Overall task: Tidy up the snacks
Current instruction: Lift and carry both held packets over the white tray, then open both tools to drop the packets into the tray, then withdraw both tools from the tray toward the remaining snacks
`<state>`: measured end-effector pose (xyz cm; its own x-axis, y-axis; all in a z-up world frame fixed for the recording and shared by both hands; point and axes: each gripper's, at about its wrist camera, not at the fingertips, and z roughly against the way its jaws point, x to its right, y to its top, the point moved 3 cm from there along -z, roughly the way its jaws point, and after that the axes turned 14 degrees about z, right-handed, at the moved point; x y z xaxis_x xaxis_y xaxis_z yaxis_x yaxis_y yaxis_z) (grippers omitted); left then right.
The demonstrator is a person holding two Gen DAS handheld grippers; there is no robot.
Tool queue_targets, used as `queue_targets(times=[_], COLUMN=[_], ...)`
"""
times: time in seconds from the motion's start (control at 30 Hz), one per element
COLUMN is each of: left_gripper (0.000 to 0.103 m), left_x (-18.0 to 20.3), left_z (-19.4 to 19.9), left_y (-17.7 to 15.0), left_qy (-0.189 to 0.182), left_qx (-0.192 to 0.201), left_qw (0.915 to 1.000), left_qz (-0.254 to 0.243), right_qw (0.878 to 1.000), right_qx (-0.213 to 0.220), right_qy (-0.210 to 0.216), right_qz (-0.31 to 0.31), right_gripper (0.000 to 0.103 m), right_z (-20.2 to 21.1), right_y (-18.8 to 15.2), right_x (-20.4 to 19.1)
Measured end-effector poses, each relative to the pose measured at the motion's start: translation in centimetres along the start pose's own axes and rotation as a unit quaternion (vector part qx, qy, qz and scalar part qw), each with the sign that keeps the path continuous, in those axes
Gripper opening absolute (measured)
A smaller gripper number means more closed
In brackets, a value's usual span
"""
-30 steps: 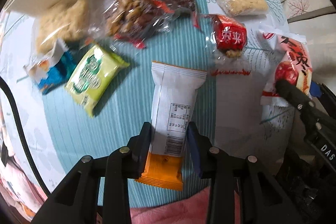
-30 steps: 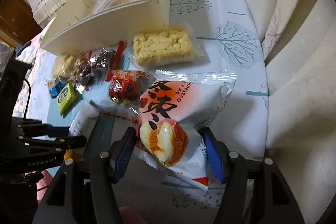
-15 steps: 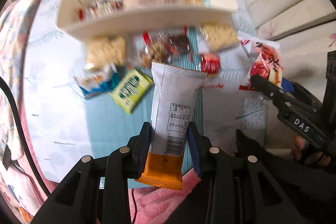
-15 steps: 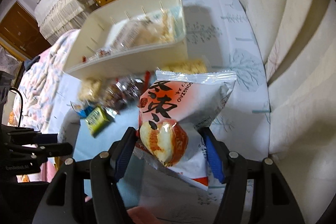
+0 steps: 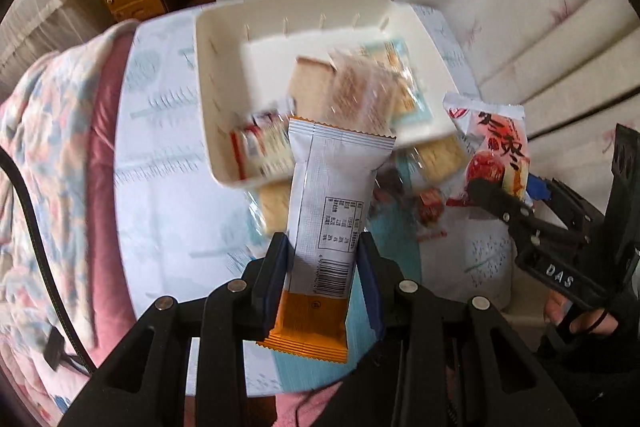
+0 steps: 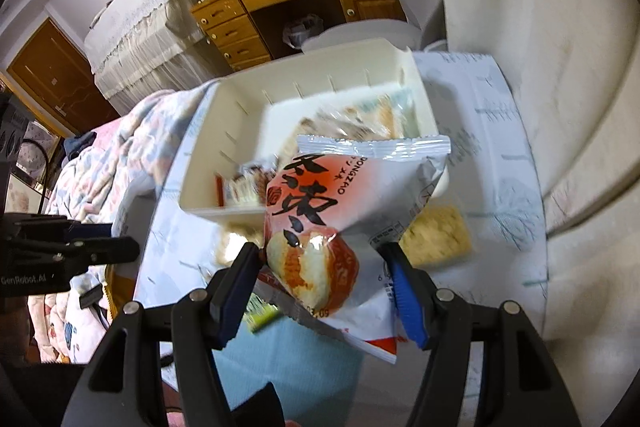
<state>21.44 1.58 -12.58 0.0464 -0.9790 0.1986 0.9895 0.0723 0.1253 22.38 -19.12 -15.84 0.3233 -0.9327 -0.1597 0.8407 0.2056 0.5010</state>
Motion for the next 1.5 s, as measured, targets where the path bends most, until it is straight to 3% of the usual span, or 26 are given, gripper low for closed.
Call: queue_targets(times=[0.47,0.73,0.8,0.83,0.9,0.97,1.03,1.5], left_gripper=[0.035,0.036,0.043,0.052,0.06,0.061,0.065,0.066], left_x=[-3.8,-5.0,-5.2,-5.3,-5.5,-5.4,-5.3,-4.3], left_z=[-1.2,-3.4,-3.9,-4.2,-4.4,-4.5,-4.6,-2.7], left_y=[10.1,12.8,13.3,13.5,13.8,13.8,13.7,9.7], left_qy=[-0.034,-0.073,-0.077,-0.076,-0.069,-0.065,-0.06,-0.046], left_qx=[0.05,0.086,0.09,0.09,0.092,0.094,0.092,0.099], left_qw=[0.9981,0.9932,0.9925,0.9926,0.9929,0.993,0.9936,0.9936], left_qz=[0.012,0.027,0.03,0.031,0.032,0.029,0.026,0.026], right_qw=[0.999,0.997,0.997,0.996,0.996,0.995,0.995,0.994], right_qx=[0.038,0.041,0.046,0.047,0.05,0.051,0.053,0.053], right_qy=[0.008,0.021,0.025,0.025,0.03,0.031,0.027,0.021], right_qz=[-0.022,-0.054,-0.062,-0.066,-0.073,-0.079,-0.084,-0.092], right_gripper=[0.064,0.066,0.066,0.066,0.068,0.079,0.081,0.081], right_z=[-4.0,-7.2,-7.6,-7.8,-8.1,-8.2,-8.2,-5.3], right_y=[5.8,6.8,6.9,7.0,7.2,7.2,7.2,4.8], right_x=[-3.9,-4.2,-4.2,-4.2,-4.1,-4.0,-3.9,-2.8])
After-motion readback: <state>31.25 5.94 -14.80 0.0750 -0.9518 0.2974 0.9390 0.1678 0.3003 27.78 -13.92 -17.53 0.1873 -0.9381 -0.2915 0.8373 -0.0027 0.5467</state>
